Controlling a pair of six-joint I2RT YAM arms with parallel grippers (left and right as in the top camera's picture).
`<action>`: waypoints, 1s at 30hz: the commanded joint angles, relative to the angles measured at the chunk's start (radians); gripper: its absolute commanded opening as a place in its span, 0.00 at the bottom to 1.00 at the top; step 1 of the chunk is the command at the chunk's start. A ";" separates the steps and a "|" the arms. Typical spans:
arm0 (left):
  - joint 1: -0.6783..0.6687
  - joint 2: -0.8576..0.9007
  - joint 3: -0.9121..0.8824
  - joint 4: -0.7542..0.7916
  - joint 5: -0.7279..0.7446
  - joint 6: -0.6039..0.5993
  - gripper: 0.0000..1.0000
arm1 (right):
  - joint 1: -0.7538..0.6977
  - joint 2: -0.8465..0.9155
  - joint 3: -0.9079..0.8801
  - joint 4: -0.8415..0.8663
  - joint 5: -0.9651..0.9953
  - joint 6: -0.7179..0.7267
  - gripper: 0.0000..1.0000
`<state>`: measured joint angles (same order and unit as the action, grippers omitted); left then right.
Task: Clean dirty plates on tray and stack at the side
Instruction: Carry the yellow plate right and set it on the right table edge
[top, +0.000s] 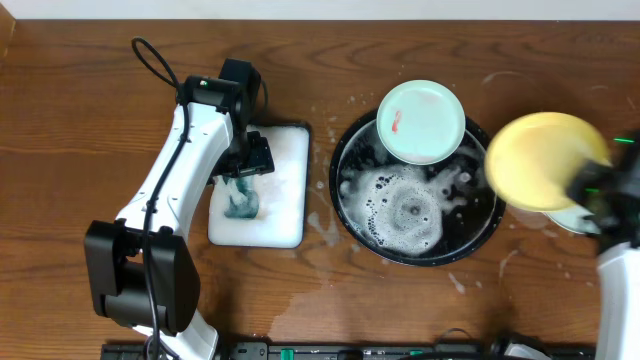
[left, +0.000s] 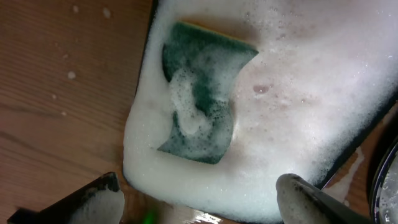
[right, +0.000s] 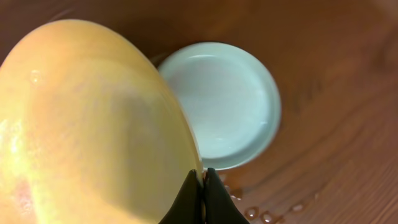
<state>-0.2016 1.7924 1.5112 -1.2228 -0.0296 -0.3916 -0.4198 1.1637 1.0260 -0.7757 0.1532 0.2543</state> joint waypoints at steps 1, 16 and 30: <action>0.005 0.006 -0.007 -0.002 -0.005 0.002 0.84 | -0.214 0.083 0.020 0.018 -0.260 0.041 0.01; 0.005 0.006 -0.007 -0.002 -0.005 0.002 0.84 | -0.343 0.381 0.026 0.238 -0.506 -0.027 0.57; 0.005 0.006 -0.007 -0.002 -0.005 0.002 0.84 | 0.353 0.442 0.087 0.349 -0.141 -0.160 0.53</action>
<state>-0.2016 1.7924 1.5112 -1.2224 -0.0292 -0.3916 -0.1345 1.5242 1.1061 -0.4808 -0.2035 0.1539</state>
